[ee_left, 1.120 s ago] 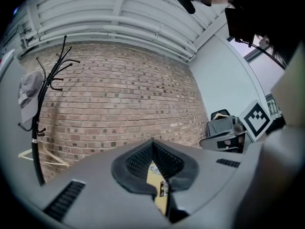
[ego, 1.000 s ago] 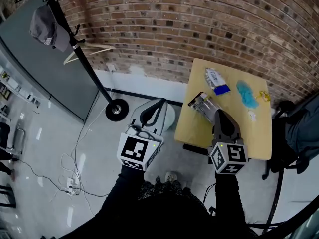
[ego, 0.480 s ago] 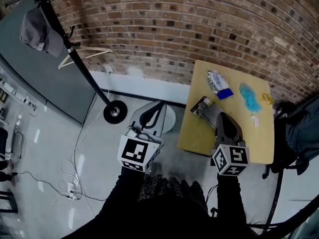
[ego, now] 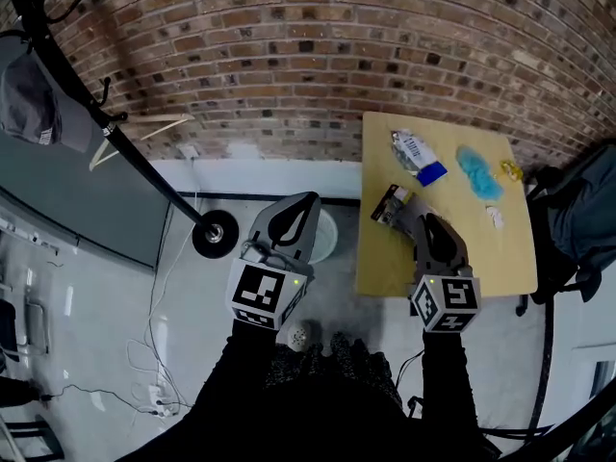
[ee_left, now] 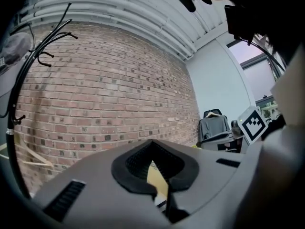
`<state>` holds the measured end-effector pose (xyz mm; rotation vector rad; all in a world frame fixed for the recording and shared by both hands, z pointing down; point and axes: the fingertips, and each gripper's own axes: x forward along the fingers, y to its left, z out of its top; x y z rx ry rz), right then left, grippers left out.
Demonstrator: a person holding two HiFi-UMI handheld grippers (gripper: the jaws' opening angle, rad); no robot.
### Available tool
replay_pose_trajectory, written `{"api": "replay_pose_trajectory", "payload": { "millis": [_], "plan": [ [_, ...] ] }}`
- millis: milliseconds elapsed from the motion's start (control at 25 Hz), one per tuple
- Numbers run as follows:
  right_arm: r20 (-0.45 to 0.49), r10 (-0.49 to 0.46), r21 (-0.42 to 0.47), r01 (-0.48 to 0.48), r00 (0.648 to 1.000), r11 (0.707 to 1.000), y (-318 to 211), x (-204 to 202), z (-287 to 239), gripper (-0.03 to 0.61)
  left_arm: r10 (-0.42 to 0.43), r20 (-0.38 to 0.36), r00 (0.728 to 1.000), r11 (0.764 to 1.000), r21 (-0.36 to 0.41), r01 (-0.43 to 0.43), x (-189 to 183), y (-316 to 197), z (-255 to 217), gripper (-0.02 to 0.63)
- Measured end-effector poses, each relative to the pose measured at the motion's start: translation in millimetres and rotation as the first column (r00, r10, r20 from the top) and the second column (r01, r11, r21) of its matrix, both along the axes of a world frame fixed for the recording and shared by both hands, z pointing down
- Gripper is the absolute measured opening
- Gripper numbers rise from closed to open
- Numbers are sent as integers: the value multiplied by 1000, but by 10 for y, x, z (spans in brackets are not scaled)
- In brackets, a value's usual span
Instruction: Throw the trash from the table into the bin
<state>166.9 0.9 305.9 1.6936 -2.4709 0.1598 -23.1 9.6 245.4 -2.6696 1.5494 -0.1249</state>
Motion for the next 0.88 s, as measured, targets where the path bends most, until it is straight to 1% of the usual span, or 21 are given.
{"api": "replay_pose_trajectory", "payload": {
  "millis": [160,280,360,480,640,760,880],
  "plan": [
    [-77,47,-17,-49,996,999,-67,18,145,153,30,3,1000,999,-17,-30,-26,-55,41,6],
    [-144,51,-49,-58,988,997,-101,13,330,220,44,3,999,998,-33,-44,-34,-85,106,6],
    [-177,25,-101,-43,984,994,-122,-11,512,227,53,0,999,997,-49,-53,-26,-114,169,6],
    [-209,-6,-171,-31,978,985,-164,-20,768,260,61,-2,998,995,-84,-61,-17,-149,309,6],
    [-287,-29,-222,-37,958,974,-233,25,1065,282,64,-6,998,991,-113,-64,-5,-166,453,6],
    [-336,-40,-256,-50,941,965,-288,63,1258,285,58,-6,998,990,-130,-59,-11,-194,539,6],
    [-407,-59,-268,-58,912,962,-323,97,1410,285,54,4,999,987,-150,-53,-16,-196,655,6]
  ]
}}
